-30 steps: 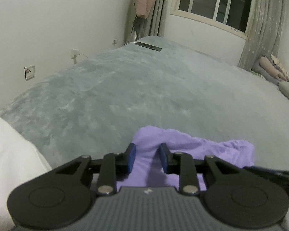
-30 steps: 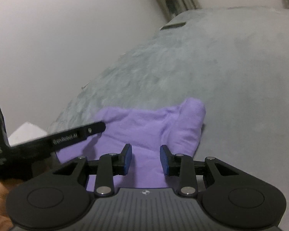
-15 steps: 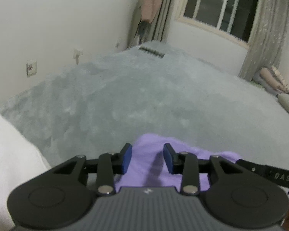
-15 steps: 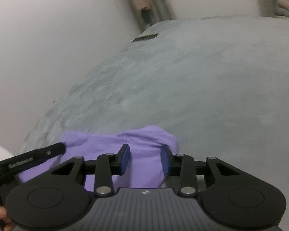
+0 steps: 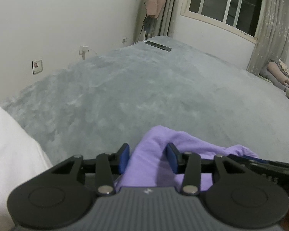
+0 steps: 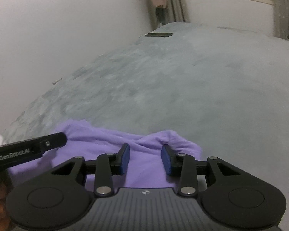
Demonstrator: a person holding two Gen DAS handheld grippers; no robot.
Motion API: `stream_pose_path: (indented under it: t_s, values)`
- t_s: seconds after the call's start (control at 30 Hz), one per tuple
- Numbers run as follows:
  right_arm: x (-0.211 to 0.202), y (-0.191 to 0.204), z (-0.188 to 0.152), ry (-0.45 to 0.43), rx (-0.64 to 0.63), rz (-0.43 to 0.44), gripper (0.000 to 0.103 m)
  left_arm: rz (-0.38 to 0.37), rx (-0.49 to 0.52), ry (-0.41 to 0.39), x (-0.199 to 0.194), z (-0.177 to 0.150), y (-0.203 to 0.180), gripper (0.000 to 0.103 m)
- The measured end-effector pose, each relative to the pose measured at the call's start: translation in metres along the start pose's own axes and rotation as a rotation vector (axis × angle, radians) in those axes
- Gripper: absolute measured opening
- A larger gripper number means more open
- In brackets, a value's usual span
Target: Fold clothes
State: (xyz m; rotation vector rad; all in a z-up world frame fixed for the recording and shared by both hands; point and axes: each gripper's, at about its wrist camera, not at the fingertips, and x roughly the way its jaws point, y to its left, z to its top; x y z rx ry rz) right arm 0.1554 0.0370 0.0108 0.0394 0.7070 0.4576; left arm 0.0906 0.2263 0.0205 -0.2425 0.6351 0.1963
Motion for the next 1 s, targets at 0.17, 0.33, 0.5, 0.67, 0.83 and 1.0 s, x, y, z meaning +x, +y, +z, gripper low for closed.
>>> stream_pose_path:
  t_s: [0.17,0.33,0.5,0.67,0.83,1.0]
  values:
    - [-0.036,0.003,-0.011,-0.056,0.029,0.02,0.039,-0.017,-0.015,-0.015,-0.004,0.003,0.003,0.039]
    - [-0.047,0.027,-0.035,-0.01,-0.083,0.04,0.041,-0.004,0.019,0.0,-0.004,0.001,-0.003,0.039]
    - [-0.065,0.044,-0.047,-0.039,-0.16,0.018,0.042,-0.014,0.015,0.007,-0.013,0.006,-0.003,0.039]
    - [-0.068,0.043,-0.064,-0.02,-0.132,0.05,0.045,-0.017,0.087,0.039,-0.012,0.002,-0.013,0.042]
    - [-0.076,0.046,-0.063,-0.001,-0.102,0.029,0.044,0.001,0.092,0.066,-0.003,0.0,-0.011,0.044]
    - [-0.079,0.036,-0.076,0.028,-0.048,0.003,0.048,-0.017,0.104,0.042,-0.014,0.001,-0.017,0.042]
